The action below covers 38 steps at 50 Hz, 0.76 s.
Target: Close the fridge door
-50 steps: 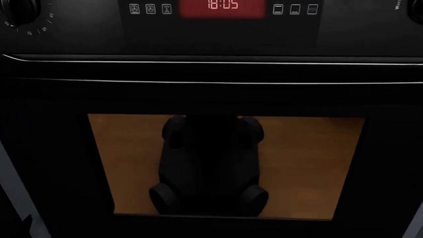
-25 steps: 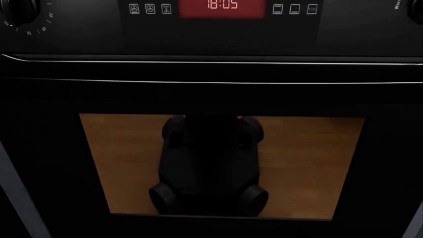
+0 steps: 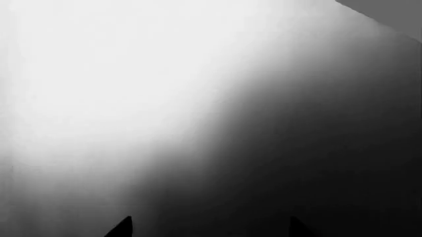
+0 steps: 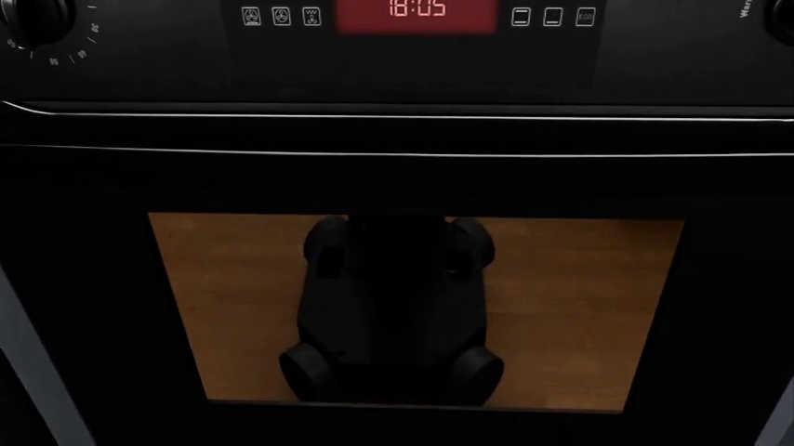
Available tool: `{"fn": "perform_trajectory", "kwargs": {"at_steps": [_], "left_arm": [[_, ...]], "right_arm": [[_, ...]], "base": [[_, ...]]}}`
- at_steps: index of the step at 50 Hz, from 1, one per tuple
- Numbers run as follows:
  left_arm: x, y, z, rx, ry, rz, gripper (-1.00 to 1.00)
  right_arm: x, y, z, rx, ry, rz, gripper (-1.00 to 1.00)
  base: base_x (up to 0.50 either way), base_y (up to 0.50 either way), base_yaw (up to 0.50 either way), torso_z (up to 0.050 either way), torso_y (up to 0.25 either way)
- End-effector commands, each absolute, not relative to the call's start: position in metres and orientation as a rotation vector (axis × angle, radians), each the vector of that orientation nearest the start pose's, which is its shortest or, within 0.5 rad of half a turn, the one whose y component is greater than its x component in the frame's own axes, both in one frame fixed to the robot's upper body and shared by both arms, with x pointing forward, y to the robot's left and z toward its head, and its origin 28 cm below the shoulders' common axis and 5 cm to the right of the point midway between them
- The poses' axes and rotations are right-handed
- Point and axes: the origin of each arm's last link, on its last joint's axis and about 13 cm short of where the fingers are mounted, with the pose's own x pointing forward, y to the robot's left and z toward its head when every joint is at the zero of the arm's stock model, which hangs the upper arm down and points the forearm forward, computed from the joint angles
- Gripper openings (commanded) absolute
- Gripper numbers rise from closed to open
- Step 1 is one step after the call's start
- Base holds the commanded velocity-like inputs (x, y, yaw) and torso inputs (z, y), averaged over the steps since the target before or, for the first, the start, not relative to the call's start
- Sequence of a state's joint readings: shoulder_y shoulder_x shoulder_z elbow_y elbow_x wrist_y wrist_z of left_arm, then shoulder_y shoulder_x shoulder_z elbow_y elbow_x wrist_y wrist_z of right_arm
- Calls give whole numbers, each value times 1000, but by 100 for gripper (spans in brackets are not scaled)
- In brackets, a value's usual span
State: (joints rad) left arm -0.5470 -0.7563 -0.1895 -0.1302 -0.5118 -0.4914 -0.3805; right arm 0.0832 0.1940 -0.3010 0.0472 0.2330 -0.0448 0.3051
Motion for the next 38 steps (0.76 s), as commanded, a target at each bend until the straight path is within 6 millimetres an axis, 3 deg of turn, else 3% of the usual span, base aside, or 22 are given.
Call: {"fn": "perform_trajectory", "kwargs": {"at_steps": [1,5,8,13,14,16,18,21,24,26,30,38], "left_arm": [[311,465,258,176,-143,839,100],[328,473,283,222,-159,887,100],[334,469,289,212,-174,872,100],[316,429,262,212,-217,664,100],[303,417,244,190,-190,611,100],[273,389,229,152,-194,484,100],[238,358,224,162,-255,338,100],[170,302,188,40,-213,109,100],[131,283,158,29,-106,32,100],[116,277,150,1,-93,17,100],[116,273,142,-35,-40,-3,100],[137,271,119,-50,-3,19,100]], "right_arm": [[223,-84,16,38,-19,-25,100],[224,-84,16,41,-20,-27,100],[224,-83,15,41,-21,-28,100],[223,-83,15,44,-18,-27,100],[222,-83,15,43,-15,-25,100],[220,-83,16,41,-14,-23,100],[218,-83,17,42,-14,-23,100],[215,-84,18,43,-11,-20,100],[213,-84,18,36,-9,-12,100],[213,-84,19,30,-9,-7,100],[215,-84,20,29,-11,-6,100],[217,-84,20,34,-12,-9,100]], "base": [[0,0,0,0,0],[0,0,0,0,0],[0,0,0,0,0],[0,0,0,0,0],[0,0,0,0,0],[0,0,0,0,0],[0,0,0,0,0],[0,0,0,0,0],[0,0,0,0,0],[0,0,0,0,0],[0,0,0,0,0],[0,0,0,0,0]]}}
